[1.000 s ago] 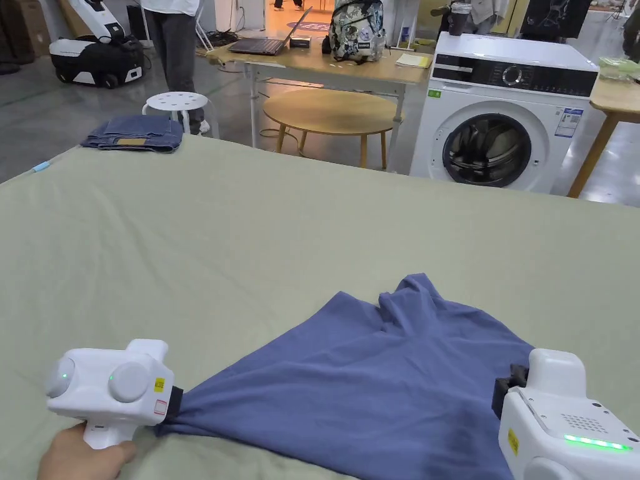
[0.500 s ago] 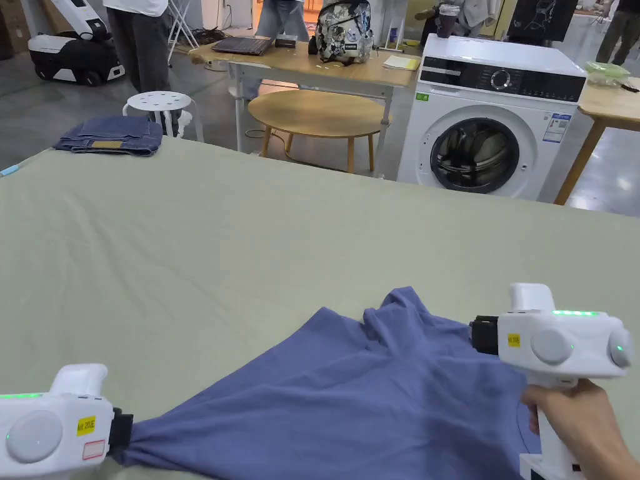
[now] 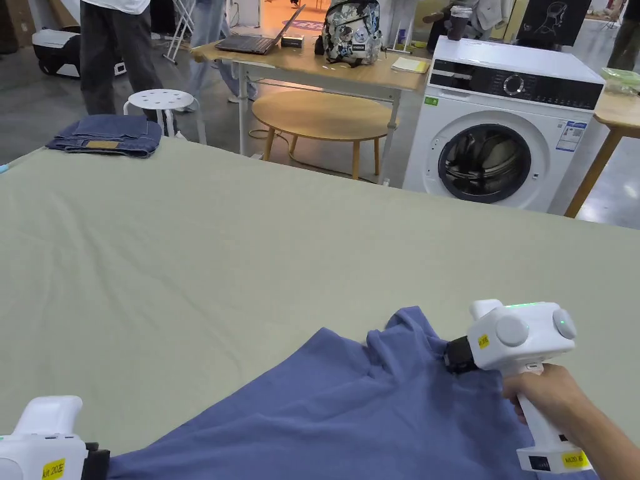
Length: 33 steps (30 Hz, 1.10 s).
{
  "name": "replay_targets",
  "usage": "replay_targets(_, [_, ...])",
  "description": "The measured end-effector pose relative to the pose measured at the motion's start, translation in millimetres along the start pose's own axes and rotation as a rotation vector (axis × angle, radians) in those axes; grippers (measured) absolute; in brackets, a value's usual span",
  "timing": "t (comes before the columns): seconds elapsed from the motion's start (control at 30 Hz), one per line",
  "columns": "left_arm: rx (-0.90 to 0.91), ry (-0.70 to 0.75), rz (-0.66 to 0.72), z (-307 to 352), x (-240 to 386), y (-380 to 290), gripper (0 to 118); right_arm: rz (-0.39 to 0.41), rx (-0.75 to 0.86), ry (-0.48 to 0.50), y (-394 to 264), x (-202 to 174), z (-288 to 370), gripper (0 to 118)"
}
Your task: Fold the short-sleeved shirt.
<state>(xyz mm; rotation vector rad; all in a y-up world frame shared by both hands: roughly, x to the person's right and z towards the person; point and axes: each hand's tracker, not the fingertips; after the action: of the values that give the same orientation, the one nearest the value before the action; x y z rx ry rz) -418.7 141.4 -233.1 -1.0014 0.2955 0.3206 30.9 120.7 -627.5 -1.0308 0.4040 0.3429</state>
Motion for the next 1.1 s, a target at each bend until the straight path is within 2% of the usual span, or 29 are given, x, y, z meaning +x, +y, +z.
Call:
replay_targets(0.07, [-0.004,0.005,-0.007,0,3,0,3,-0.011,0.009,-0.004,0,-3,7,67])
replay_targets(0.1, [-0.004,0.007,-0.009,0,4,-1,3,-0.017,0.014,-0.003,0,-4,8,55])
replay_targets(0.17, [-0.006,0.012,-0.017,0,5,-3,3,-0.018,0.033,0.025,2,-8,9,19])
replay_targets(0.2, [-0.004,0.016,-0.020,1,7,-3,3,-0.011,0.034,0.036,2,-13,9,4])
replay_targets(0.23, [-0.003,0.017,-0.020,2,8,-4,3,0.008,0.038,0.043,2,-18,8,4])
replay_targets(0.3, [-0.001,0.016,-0.019,3,8,-6,3,0.082,0.047,-0.029,-3,-34,14,4])
replay_targets(0.33, [0.003,0.016,-0.018,2,6,-4,3,0.094,0.061,-0.039,-5,-37,18,4])
replay_targets(0.4, [0.019,0.012,-0.018,6,4,-5,3,0.061,0.078,-0.038,-8,-40,34,3])
replay_targets(0.53, [0.067,-0.012,-0.007,20,1,-7,3,0.006,0.230,-0.091,-16,-39,82,3])
replay_targets(0.7, [0.158,-0.078,0.004,43,3,3,3,-0.106,0.376,-0.126,-32,-27,155,3])
replay_targets(0.83, [0.263,-0.124,-0.021,77,12,27,3,-0.092,0.473,-0.197,-47,-19,216,3])
replay_targets(0.97, [0.354,-0.158,-0.055,121,28,68,3,-0.135,0.554,-0.237,-57,1,281,3])
replay_targets(1.1, [0.433,-0.166,-0.111,165,59,108,3,-0.164,0.644,-0.324,-66,25,336,3])
